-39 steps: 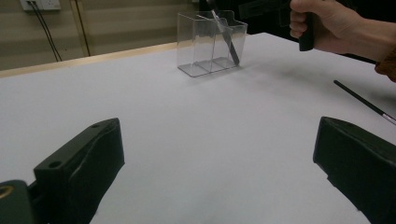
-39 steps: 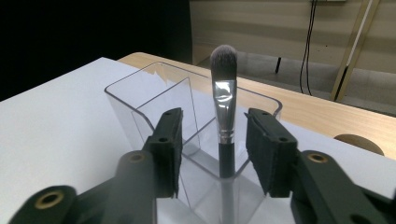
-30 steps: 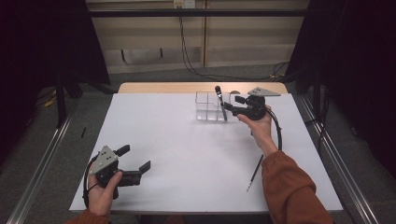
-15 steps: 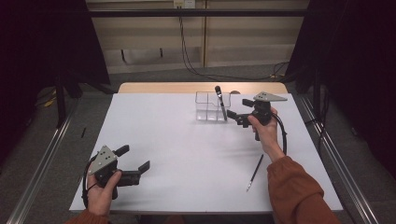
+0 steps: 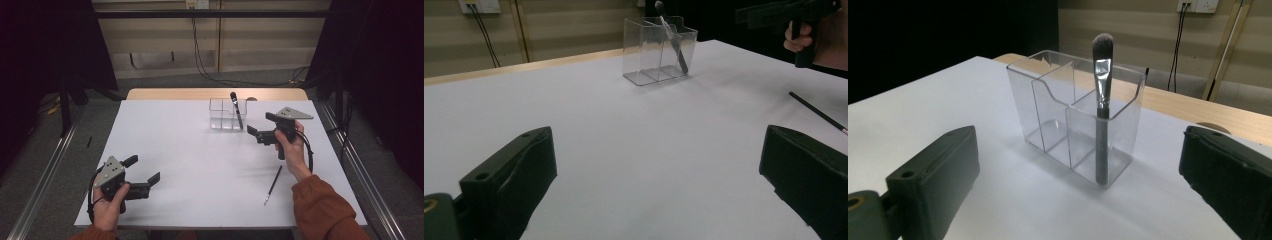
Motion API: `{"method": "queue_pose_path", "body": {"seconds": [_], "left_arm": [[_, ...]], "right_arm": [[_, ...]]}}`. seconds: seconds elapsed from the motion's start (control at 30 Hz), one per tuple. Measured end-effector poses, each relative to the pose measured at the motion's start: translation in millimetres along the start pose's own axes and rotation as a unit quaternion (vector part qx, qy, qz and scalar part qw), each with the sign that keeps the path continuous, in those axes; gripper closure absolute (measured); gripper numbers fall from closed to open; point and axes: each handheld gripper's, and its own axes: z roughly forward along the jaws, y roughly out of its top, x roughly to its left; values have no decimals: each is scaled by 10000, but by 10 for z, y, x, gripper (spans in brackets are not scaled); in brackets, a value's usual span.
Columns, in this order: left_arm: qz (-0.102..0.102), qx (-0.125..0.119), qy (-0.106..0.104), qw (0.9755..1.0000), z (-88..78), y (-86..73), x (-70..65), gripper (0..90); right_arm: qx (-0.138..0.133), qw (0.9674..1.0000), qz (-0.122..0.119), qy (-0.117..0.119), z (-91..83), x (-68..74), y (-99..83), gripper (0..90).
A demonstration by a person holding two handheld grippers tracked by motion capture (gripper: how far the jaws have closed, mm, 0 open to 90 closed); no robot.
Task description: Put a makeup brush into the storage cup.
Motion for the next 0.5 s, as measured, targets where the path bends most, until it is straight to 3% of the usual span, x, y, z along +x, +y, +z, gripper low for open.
{"method": "queue_pose_path", "body": {"seconds": [0.5], "left_arm": [[-8,-13,-3,10000,-11,-1,-3,19]], "right_arm": [[35,10000,35,-68,-299,37,-130,17]]}}
